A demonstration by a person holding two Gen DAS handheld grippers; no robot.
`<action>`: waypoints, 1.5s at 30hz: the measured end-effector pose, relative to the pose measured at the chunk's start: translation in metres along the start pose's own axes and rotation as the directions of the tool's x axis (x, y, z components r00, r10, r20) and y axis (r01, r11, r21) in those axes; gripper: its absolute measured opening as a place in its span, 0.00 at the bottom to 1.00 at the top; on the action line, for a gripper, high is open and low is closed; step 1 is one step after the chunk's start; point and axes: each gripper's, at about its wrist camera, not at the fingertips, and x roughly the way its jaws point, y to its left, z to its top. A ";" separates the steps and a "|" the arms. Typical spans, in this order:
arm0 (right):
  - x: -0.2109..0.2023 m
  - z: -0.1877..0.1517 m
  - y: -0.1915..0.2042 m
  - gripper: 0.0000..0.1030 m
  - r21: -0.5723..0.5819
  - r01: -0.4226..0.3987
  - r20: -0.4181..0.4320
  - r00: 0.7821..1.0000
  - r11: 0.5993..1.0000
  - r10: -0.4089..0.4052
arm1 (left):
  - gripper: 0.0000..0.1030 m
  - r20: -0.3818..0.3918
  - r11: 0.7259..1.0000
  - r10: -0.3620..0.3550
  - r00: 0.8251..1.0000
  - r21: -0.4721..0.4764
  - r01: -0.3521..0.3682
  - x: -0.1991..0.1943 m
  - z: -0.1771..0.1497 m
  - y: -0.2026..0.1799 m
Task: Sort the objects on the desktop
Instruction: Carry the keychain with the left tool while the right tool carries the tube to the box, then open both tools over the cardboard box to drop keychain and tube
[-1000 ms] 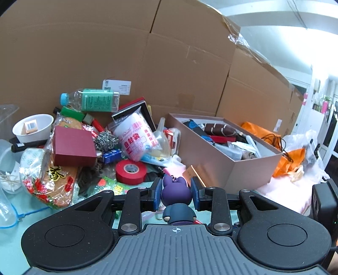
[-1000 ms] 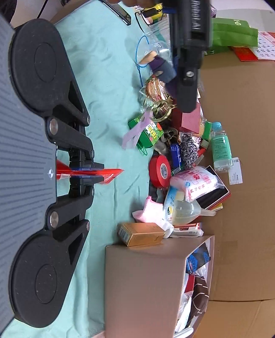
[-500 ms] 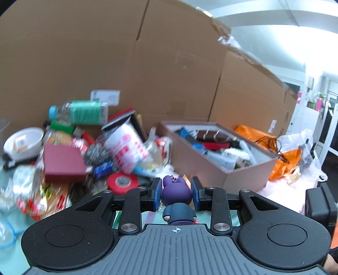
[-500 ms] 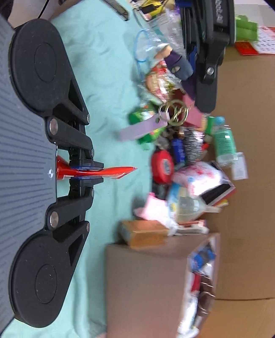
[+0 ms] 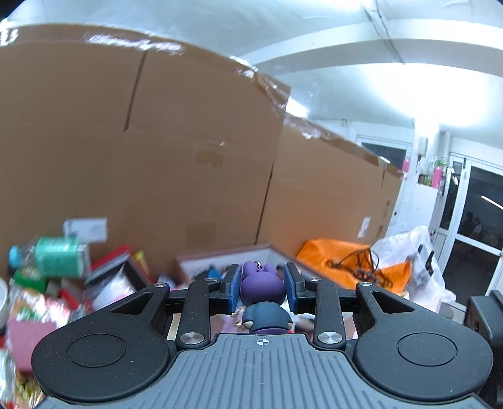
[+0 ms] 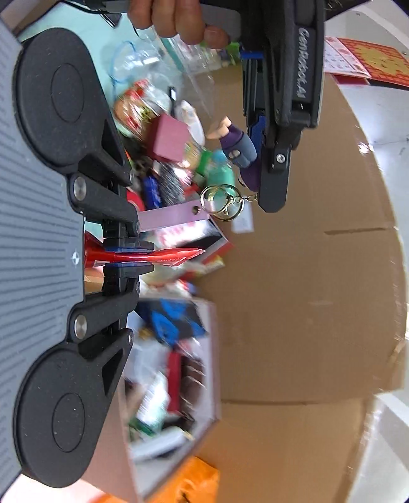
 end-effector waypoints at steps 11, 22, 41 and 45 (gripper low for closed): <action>0.011 0.035 -0.059 0.07 0.007 0.171 0.034 0.985 0.985 -0.171 | 0.27 -0.022 0.998 -0.056 0.998 -0.027 0.056 0.071 0.036 -0.024; 0.031 0.027 -0.102 0.07 0.069 0.241 -0.006 0.970 0.968 -0.242 | 0.27 -0.182 0.998 -0.044 0.982 -0.054 0.035 0.141 -0.005 -0.022; 0.091 0.022 -0.136 0.08 0.064 0.327 -0.083 0.943 0.943 -0.321 | 0.44 -0.301 0.998 -0.001 0.954 -0.056 -0.017 0.193 -0.043 -0.002; 0.092 0.018 -0.137 0.34 0.045 0.334 -0.079 0.941 0.941 -0.330 | 0.83 -0.265 0.999 0.004 0.964 -0.049 -0.018 0.187 -0.043 -0.003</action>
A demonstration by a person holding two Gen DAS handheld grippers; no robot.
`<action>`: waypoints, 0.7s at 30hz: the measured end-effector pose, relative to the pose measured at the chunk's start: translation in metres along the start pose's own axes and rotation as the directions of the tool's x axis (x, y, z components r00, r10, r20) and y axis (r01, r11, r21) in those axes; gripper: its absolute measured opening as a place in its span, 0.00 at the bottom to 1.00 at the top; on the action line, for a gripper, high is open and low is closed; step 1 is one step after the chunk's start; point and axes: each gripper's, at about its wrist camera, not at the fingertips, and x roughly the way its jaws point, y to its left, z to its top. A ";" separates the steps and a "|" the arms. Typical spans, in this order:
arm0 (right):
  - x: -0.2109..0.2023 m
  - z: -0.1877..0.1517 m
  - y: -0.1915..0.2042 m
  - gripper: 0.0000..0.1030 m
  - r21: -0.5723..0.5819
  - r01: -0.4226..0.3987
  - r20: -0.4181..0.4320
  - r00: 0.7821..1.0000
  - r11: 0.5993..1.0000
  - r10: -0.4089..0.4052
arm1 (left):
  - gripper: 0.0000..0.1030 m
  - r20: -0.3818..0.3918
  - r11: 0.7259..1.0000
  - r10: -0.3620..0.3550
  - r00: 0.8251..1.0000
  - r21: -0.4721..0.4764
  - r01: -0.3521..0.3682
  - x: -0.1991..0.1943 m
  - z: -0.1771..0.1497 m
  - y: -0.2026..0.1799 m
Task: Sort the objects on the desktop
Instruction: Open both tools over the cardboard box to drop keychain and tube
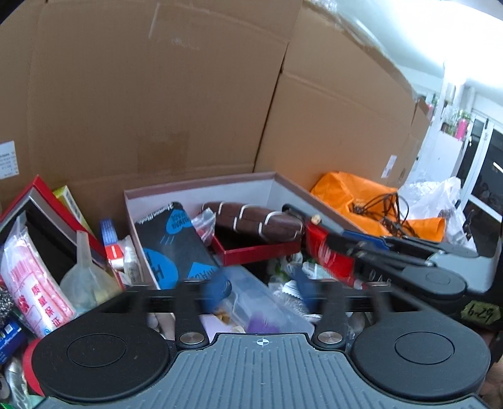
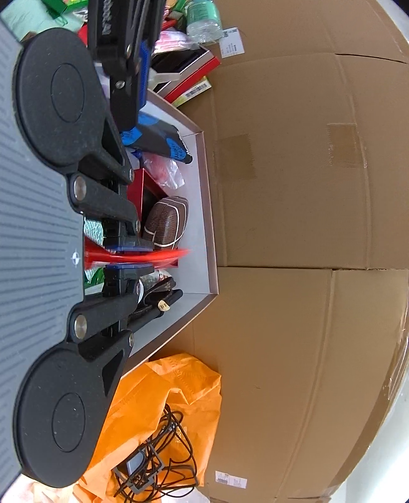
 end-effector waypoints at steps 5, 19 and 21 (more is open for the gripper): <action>-0.008 -0.004 0.003 0.68 -0.024 0.011 0.026 1.000 1.000 -0.010 | 1.00 0.077 0.999 0.025 0.997 0.021 -0.026 -0.010 -0.001 -0.006; -0.019 -0.015 0.006 1.00 -0.039 0.022 0.011 1.000 0.999 -0.021 | 1.00 0.050 0.997 0.074 0.996 -0.002 -0.074 -0.014 -0.015 -0.002; -0.021 -0.016 0.008 1.00 -0.050 0.023 0.006 1.000 0.998 -0.023 | 1.00 0.052 0.997 0.075 0.996 0.007 -0.075 -0.017 -0.017 -0.003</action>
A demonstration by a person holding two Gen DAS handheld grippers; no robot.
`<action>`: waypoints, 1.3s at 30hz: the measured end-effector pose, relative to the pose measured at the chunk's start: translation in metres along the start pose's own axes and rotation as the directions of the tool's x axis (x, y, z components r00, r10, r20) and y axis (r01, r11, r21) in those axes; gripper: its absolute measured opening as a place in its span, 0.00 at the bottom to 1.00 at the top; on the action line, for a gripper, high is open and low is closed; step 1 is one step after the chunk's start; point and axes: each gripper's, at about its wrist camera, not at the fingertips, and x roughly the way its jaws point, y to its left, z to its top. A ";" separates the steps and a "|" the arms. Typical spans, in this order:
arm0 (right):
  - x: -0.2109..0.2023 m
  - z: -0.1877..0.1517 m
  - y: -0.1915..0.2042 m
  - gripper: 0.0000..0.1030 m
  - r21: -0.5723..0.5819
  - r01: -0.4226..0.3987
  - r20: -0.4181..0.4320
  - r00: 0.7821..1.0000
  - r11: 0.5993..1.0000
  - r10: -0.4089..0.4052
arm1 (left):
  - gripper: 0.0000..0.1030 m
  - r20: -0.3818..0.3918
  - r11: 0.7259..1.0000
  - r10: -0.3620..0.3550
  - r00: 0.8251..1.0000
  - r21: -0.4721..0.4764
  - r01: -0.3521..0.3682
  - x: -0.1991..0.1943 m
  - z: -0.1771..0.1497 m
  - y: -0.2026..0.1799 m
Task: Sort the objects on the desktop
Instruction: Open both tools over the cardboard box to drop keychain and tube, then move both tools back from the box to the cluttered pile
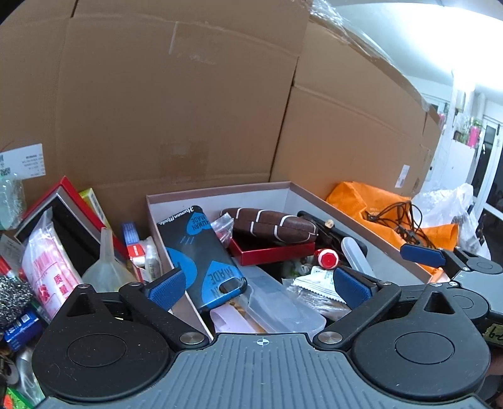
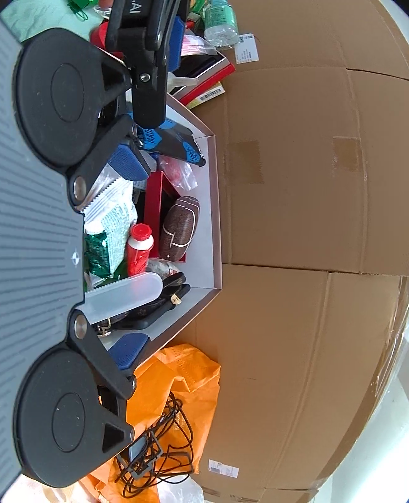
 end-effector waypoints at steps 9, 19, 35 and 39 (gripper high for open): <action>-0.017 -0.006 0.008 1.00 -0.021 0.013 0.004 1.000 1.000 -0.013 | 1.00 -0.004 0.999 -0.018 1.000 -0.039 0.018 -0.015 -0.007 0.002; -0.045 -0.009 0.020 1.00 -0.046 0.023 0.023 1.000 0.999 -0.022 | 1.00 0.018 0.998 -0.043 0.999 -0.052 0.044 -0.049 -0.021 0.000; -0.093 -0.061 0.118 1.00 -0.203 -0.059 0.037 0.997 0.977 0.068 | 1.00 0.056 0.990 0.073 0.996 -0.125 -0.065 -0.132 -0.108 0.046; -0.099 -0.075 0.144 1.00 -0.218 -0.086 0.020 0.996 0.972 0.092 | 1.00 0.056 0.988 0.116 0.992 -0.110 -0.109 -0.148 -0.122 0.060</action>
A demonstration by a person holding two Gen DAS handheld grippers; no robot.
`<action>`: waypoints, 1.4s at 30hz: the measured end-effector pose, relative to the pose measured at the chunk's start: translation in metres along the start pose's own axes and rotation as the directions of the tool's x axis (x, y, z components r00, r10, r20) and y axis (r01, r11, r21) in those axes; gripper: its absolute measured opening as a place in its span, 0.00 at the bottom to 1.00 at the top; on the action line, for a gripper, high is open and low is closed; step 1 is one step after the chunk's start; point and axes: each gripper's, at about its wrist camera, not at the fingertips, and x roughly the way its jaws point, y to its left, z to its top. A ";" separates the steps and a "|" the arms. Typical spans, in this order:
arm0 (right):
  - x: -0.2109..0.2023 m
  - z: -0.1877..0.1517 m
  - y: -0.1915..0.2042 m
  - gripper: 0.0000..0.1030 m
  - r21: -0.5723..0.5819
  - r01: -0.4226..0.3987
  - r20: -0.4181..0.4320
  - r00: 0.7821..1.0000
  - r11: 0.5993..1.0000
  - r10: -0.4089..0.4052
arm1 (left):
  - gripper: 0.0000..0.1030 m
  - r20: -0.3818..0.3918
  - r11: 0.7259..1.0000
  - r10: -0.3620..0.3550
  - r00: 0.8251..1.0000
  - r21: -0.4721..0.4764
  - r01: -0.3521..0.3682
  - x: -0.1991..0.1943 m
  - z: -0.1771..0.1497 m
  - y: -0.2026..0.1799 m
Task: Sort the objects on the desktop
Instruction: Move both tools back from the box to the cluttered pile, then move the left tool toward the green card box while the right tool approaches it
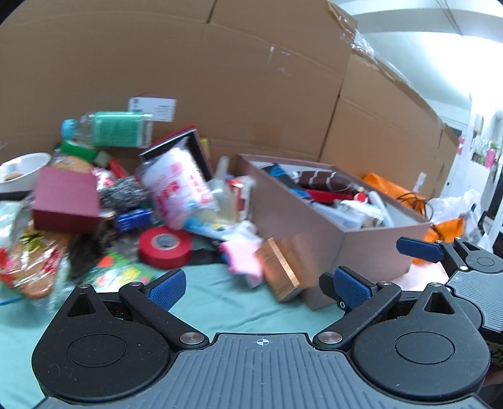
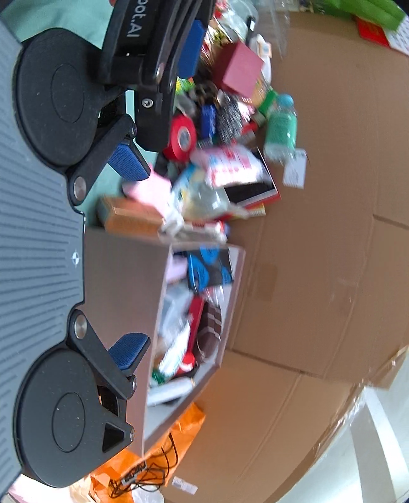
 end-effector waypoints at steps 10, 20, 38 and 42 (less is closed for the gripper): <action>0.022 -0.014 0.052 1.00 -0.041 -0.132 -0.080 0.989 0.990 0.128 | 1.00 -0.010 0.993 0.110 0.994 -0.041 -0.110 -0.008 -0.018 0.055; 0.047 -0.013 0.076 0.99 -0.064 -0.213 -0.132 0.970 0.975 0.203 | 1.00 -0.045 0.986 0.133 0.990 -0.100 -0.137 0.021 -0.007 0.106; 0.080 0.002 0.110 0.94 -0.041 -0.385 -0.180 0.911 0.922 0.372 | 0.93 -0.109 1.000 0.020 0.994 0.018 -0.018 0.045 0.001 0.119; 0.088 0.007 0.117 0.93 -0.043 -0.416 -0.178 0.898 0.909 0.402 | 0.88 -0.116 0.999 0.005 0.993 0.036 -0.001 0.046 0.002 0.121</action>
